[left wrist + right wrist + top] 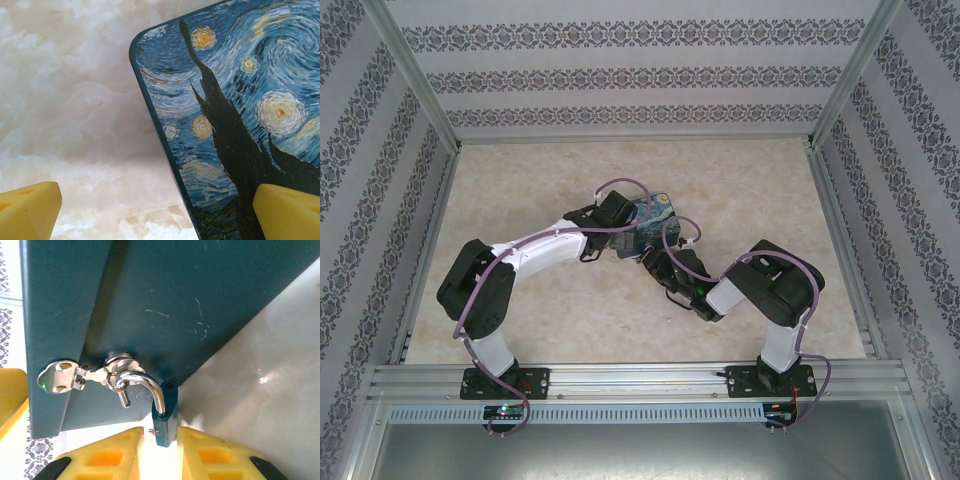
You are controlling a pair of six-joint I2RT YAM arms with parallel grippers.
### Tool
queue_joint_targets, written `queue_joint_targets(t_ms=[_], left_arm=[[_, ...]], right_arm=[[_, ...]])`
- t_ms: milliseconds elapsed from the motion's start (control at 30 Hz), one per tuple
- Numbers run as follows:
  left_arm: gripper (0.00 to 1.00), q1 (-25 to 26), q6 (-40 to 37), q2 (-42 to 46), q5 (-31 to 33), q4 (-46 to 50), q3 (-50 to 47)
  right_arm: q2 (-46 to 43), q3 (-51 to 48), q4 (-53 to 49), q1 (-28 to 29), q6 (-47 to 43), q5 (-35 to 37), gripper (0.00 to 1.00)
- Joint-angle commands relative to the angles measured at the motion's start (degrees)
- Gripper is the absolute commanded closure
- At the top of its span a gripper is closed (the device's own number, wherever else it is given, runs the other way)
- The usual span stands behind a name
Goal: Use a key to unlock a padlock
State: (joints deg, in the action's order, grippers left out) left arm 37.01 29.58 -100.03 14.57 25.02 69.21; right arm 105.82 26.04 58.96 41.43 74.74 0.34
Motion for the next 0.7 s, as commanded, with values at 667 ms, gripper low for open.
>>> queue_joint_targets(t_ms=[667], left_arm=[[0.0,0.12,-0.28,2.12,-4.72,1.35,-4.51]], right_arm=[[4.51,1.43,-8.52,3.24,5.67,6.43,0.97]])
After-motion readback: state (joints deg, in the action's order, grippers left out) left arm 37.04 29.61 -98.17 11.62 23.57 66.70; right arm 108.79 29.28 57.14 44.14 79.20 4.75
